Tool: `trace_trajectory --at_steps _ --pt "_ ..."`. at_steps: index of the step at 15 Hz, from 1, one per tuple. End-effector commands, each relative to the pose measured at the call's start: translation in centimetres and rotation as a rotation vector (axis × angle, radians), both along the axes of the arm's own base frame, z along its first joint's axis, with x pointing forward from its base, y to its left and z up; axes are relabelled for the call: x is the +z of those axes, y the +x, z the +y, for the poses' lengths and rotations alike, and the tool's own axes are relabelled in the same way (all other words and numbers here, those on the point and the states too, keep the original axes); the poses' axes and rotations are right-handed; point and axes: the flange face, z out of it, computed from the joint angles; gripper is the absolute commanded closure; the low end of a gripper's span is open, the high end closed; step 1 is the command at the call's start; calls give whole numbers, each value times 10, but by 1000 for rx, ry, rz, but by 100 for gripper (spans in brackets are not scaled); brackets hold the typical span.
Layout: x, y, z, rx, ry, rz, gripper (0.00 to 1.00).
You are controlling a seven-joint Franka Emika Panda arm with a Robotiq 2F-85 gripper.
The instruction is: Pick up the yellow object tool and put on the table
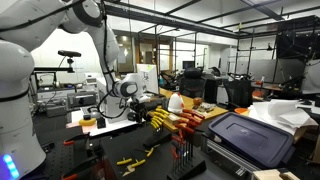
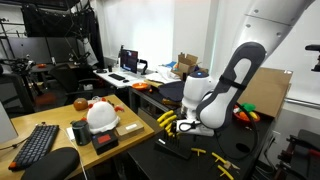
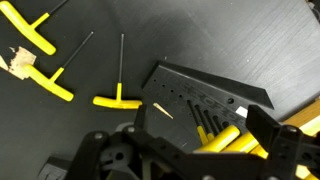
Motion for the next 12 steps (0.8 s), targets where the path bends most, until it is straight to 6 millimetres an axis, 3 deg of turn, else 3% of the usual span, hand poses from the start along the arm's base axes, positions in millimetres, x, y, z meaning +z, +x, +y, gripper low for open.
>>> trace_trajectory --at_steps 1,12 --pt "0 5 2 -47 -1 -15 0" --pt "-5 8 8 -55 -9 -30 0"
